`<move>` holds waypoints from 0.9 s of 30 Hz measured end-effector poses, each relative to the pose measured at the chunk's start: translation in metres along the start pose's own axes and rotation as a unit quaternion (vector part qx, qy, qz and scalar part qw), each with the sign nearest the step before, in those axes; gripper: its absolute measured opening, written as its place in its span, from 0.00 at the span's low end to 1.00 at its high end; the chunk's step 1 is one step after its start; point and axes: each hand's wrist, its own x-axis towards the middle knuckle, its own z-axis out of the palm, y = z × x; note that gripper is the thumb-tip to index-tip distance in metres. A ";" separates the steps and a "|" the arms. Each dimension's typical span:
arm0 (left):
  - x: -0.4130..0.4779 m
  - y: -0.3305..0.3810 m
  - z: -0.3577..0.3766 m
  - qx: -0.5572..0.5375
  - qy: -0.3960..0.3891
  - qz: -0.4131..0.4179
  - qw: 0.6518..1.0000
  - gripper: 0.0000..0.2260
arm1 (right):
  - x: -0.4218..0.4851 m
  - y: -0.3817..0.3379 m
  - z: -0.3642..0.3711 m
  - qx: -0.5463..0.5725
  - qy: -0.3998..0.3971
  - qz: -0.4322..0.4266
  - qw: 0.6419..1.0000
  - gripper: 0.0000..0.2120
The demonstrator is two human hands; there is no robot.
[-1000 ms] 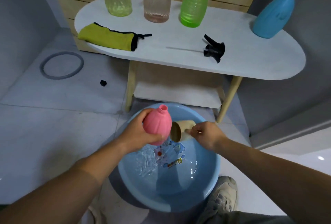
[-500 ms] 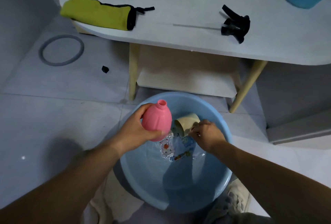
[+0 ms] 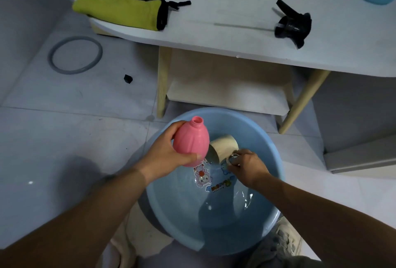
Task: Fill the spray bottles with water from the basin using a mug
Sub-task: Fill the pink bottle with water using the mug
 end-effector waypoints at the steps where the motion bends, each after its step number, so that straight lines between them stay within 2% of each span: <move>1: 0.000 0.000 -0.001 0.001 -0.002 -0.001 1.000 0.38 | 0.000 -0.001 -0.002 0.064 0.002 0.013 0.998 0.09; 3: -0.002 0.000 -0.001 0.003 -0.004 -0.001 1.000 0.39 | -0.002 -0.003 -0.007 0.246 0.001 0.079 0.966 0.11; 5: -0.003 0.001 -0.002 0.005 -0.002 0.001 1.000 0.39 | -0.005 -0.003 -0.013 0.371 0.004 0.115 0.921 0.12; 7: -0.004 0.004 -0.003 0.009 0.001 0.005 1.000 0.40 | -0.009 -0.001 -0.018 0.434 -0.001 0.104 0.895 0.15; 11: -0.007 0.010 -0.003 0.007 0.003 0.011 1.000 0.42 | -0.018 -0.002 -0.033 0.531 -0.019 0.081 0.843 0.10; 17: -0.017 0.028 0.000 -0.014 0.014 0.046 0.999 0.40 | -0.038 -0.006 -0.079 0.560 0.023 0.032 0.828 0.09; 20: -0.023 0.039 0.000 -0.021 0.013 0.067 0.997 0.39 | -0.056 -0.011 -0.107 0.545 0.029 -0.012 0.838 0.15; 23: -0.031 0.051 -0.001 -0.022 0.004 0.088 0.996 0.39 | -0.079 -0.014 -0.134 0.531 0.041 -0.053 0.845 0.25; 27: -0.040 0.064 -0.005 -0.010 -0.011 0.109 0.994 0.39 | -0.108 -0.020 -0.164 0.538 0.069 -0.070 0.837 0.30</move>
